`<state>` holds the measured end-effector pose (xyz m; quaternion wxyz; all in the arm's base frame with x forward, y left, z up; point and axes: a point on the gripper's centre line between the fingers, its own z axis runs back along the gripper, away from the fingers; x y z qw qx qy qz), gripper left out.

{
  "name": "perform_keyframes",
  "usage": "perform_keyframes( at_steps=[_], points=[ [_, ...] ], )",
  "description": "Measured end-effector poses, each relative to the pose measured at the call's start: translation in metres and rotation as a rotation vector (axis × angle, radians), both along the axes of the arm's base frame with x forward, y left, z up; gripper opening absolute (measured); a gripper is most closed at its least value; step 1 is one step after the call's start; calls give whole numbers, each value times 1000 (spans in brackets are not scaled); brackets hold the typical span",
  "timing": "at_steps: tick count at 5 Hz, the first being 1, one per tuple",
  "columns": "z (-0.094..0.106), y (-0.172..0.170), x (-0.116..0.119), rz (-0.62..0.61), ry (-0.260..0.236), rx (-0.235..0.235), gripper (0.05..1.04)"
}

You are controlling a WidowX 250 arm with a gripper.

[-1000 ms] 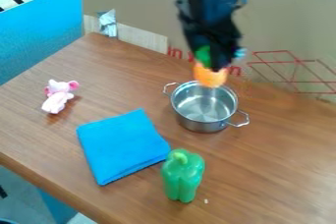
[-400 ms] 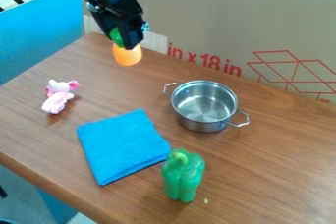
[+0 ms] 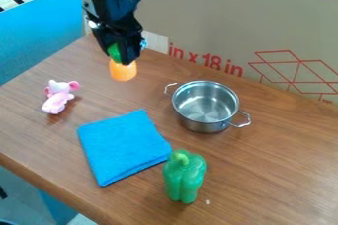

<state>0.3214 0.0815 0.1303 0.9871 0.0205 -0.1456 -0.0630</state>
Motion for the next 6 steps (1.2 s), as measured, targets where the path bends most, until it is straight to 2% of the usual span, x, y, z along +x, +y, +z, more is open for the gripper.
perform_keyframes(
  at_steps=[1, 3, 4, 5, 6],
  points=[
    [-12, 8, -2, 9, 33, 0, 645],
    [-26, 35, -16, 50, 53, 13, 645],
    [-47, 35, -17, 45, 53, -34, 645],
    [-64, 33, -18, 48, 38, -46, 645],
    [-77, 36, -20, 75, -21, -9, 645]
  ],
)
